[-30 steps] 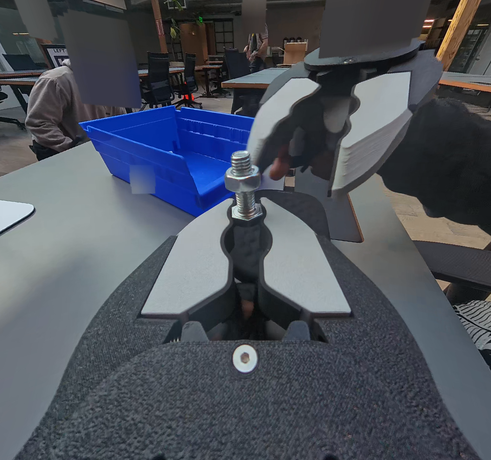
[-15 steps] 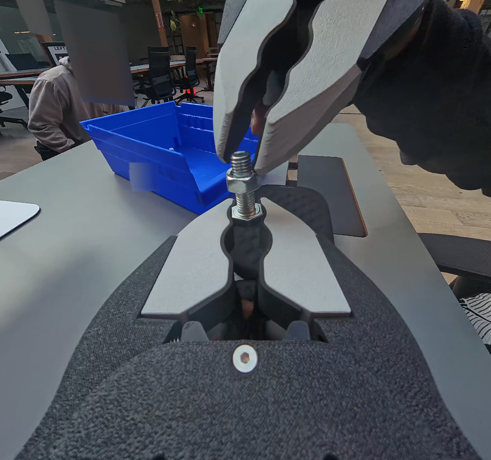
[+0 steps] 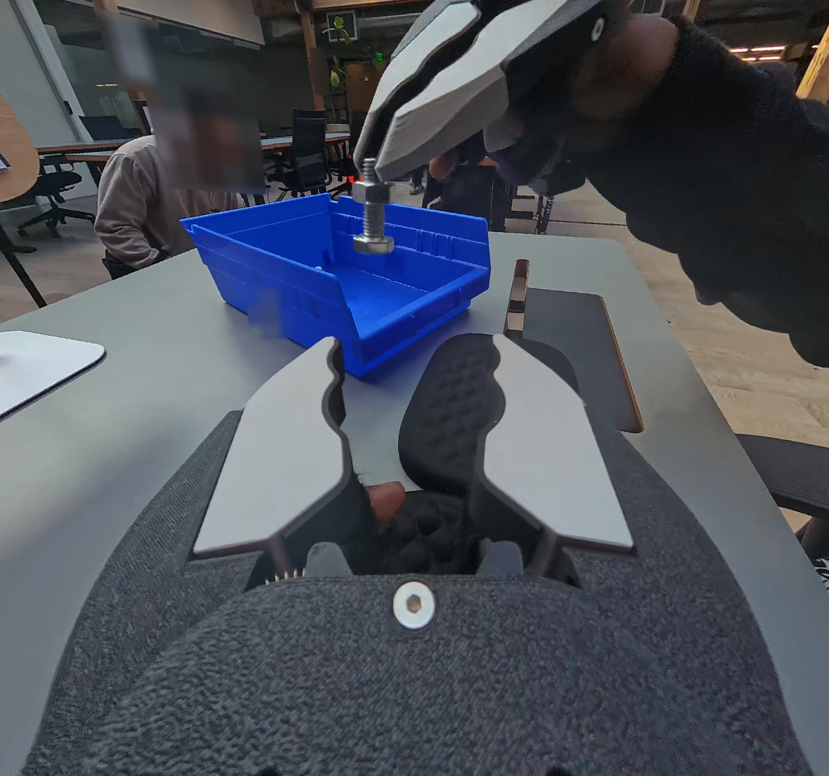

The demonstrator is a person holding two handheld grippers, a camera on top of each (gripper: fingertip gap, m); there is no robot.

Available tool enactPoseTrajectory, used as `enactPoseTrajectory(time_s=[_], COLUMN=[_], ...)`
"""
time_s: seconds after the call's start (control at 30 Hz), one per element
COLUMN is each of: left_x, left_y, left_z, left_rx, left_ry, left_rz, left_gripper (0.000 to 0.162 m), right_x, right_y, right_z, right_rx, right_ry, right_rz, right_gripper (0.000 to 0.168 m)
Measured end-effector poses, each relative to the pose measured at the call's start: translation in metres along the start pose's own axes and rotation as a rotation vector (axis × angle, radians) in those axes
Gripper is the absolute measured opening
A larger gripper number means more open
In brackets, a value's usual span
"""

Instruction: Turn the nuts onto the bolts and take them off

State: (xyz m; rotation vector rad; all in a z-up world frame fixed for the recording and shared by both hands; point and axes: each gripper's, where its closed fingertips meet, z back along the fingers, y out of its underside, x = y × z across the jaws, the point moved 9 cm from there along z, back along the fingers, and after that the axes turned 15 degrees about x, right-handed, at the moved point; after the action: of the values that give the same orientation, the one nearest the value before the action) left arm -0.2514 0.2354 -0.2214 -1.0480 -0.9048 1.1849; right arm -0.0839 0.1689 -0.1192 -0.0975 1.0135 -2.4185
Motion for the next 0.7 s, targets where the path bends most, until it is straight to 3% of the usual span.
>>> enactPoseTrajectory(time_s=[0.17,0.37,0.53,0.7], left_x=[0.005,0.008,0.010,0.010], left_y=[-0.001,0.000,-0.001,-0.001], left_z=[0.002,0.003,0.005,0.005], left_rx=[-0.003,-0.002,-0.006,0.003], left_ry=[-0.036,-0.041,-0.048,-0.043], left_rz=[0.040,0.053,0.051,0.052], left_gripper=[0.074,0.079,0.077,0.076], right_x=[-0.075,-0.149,-0.184,-0.194], right_y=[0.031,0.080,0.119,0.133], right_z=[0.014,-0.006,-0.037,-0.056], right_rx=[0.071,0.218,0.350,0.437], right_ry=[0.226,0.345,0.421,0.500], right_rz=[-0.221,-0.480,-0.647,-0.686], right_gripper=[0.009,0.009,0.009,0.009])
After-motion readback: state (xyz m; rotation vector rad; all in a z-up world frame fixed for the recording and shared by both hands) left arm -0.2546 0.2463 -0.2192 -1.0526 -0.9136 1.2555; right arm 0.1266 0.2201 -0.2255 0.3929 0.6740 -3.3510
